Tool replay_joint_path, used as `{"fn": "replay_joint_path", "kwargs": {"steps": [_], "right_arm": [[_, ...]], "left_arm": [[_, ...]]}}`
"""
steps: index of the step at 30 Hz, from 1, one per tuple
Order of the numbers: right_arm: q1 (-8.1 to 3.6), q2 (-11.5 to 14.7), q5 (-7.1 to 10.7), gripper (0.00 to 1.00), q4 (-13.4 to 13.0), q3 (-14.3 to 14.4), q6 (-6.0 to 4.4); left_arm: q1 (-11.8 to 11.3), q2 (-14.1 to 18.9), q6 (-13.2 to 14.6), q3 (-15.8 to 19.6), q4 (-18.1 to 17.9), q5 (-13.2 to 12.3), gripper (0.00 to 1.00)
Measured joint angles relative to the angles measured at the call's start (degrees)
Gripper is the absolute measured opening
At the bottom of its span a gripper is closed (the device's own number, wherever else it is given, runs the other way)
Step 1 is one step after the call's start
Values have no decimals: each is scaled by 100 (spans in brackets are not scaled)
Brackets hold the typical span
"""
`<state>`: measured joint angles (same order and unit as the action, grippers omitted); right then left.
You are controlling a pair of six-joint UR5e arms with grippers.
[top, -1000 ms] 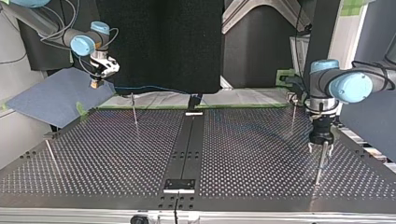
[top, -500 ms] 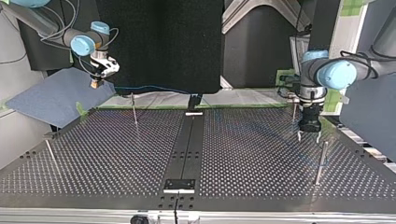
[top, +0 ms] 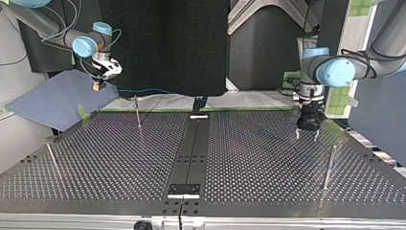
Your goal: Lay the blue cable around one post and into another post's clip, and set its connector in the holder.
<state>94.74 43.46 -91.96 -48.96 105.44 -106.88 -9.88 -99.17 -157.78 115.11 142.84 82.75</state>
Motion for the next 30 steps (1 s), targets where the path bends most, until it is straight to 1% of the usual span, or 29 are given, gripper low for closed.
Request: {"fn": "replay_joint_path", "kwargs": {"steps": [4, 7, 11, 14, 17, 22, 25, 30], "right_arm": [[0, 1, 58, 0, 5, 0, -38], [4, 0, 75, 0, 9, -1, -49], [11, -1, 97, 0, 14, 0, -66], [13, -3, 130, 0, 22, -1, -70], [14, -4, 161, 0, 39, 0, -72], [14, -2, 184, 0, 50, 0, -72], [14, -1, 186, 0, 51, 0, -72], [14, -2, 187, 0, 41, 0, -72]], "left_arm": [[25, -5, 193, 61, 128, -1, 100], [36, -62, 351, 142, 94, -29, 100], [65, -215, 510, 200, 23, -149, 100], [91, -319, 532, 209, -31, -247, 100], [117, -363, 509, 215, -94, -291, 100], [148, -376, 531, 221, -78, -254, 100], [162, -377, 631, 246, 20, -171, 100], [187, -377, 873, 392, 265, 63, 100]]}}
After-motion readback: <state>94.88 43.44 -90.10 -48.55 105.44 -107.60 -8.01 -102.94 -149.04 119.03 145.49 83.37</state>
